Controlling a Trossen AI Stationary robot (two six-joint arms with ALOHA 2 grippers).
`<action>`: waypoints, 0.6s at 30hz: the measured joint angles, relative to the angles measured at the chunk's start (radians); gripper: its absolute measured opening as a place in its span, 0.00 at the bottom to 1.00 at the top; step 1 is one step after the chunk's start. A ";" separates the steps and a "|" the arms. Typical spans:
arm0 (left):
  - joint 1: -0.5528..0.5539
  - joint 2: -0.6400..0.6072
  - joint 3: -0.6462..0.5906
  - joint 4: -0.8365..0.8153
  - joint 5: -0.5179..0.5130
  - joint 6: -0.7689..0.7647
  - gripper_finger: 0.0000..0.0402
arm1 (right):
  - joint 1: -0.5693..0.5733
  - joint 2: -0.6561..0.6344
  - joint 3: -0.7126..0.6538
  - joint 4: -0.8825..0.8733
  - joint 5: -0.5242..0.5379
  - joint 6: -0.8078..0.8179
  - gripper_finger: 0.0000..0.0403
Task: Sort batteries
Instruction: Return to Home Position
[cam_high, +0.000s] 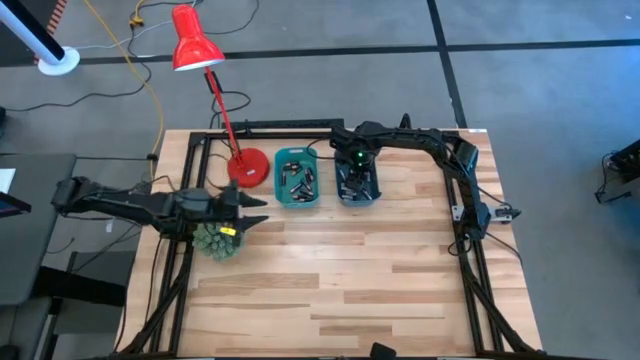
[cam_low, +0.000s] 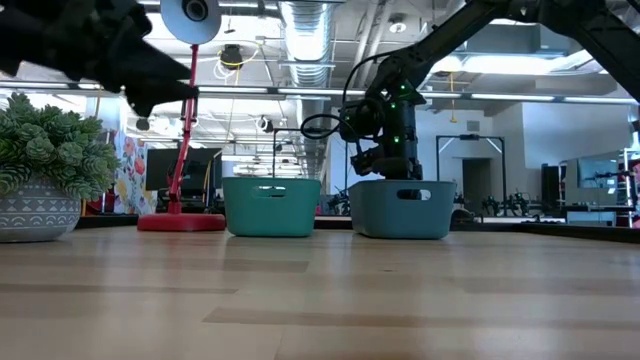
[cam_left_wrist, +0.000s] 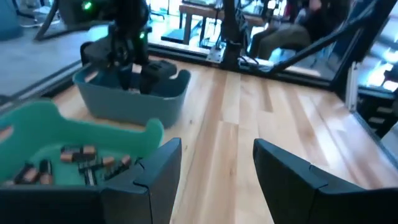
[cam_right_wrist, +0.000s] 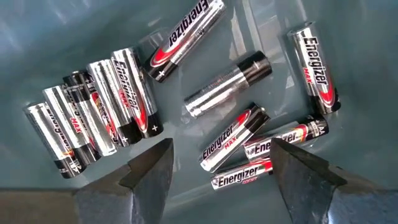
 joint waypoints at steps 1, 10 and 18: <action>0.000 -0.039 -0.029 -0.002 0.000 -0.019 0.48 | 0.000 0.000 0.000 0.000 0.000 0.000 0.69; -0.021 -0.386 -0.195 0.010 0.028 0.008 0.48 | 0.004 -0.001 0.000 -0.004 0.000 0.051 0.69; -0.024 -0.632 -0.302 -0.077 0.098 0.049 0.48 | 0.004 -0.001 0.002 -0.008 0.000 0.061 0.69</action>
